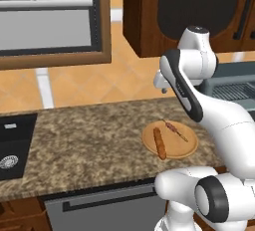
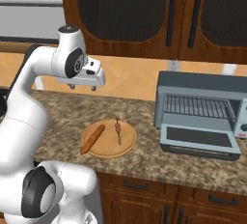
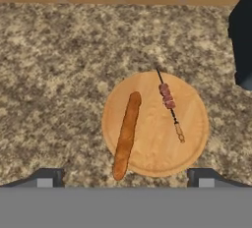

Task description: Pick up the kebab skewer and baguette bread, and place them inside the toaster oven. Close the toaster oven door and start by setting the timer.

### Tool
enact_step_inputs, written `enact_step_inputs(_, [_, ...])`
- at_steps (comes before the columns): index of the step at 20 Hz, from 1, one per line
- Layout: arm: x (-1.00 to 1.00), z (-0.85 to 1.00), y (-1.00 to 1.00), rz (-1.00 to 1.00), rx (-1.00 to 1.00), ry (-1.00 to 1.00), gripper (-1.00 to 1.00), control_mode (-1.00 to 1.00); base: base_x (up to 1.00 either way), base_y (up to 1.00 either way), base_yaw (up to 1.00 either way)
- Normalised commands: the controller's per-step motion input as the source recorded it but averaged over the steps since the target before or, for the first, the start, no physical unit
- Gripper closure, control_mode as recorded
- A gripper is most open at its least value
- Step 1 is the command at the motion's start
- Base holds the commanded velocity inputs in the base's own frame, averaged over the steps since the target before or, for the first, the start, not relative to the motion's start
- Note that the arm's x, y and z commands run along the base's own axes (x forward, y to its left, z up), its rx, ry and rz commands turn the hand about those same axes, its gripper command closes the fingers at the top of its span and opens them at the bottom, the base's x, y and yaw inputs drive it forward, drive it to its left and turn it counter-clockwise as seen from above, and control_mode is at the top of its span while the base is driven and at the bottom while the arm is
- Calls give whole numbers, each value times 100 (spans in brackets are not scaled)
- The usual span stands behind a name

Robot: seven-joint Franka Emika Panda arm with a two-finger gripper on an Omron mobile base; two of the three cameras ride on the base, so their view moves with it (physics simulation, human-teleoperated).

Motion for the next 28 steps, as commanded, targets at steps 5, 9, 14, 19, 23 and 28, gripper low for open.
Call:
enact_step_inputs(5, [0, 0, 0, 0, 0, 0, -100, 100, 4, -53, 0])
enact_step_inputs(9, [0, 0, 0, 0, 0, 0, -100, 100, 7, -54, 0])
enact_step_inputs(14, [0, 0, 0, 0, 0, 0, -100, 100, 6, -34, 0])
enact_step_inputs(19, [0, 0, 0, 0, 0, 0, -100, 100, 0, 0, 0])
enact_step_inputs(23, [0, 0, 0, 0, 0, 0, -100, 100, 0, 0, 0])
enact_step_inputs(28, [0, 0, 0, 0, 0, 0, -100, -100, 0, 0, 0])
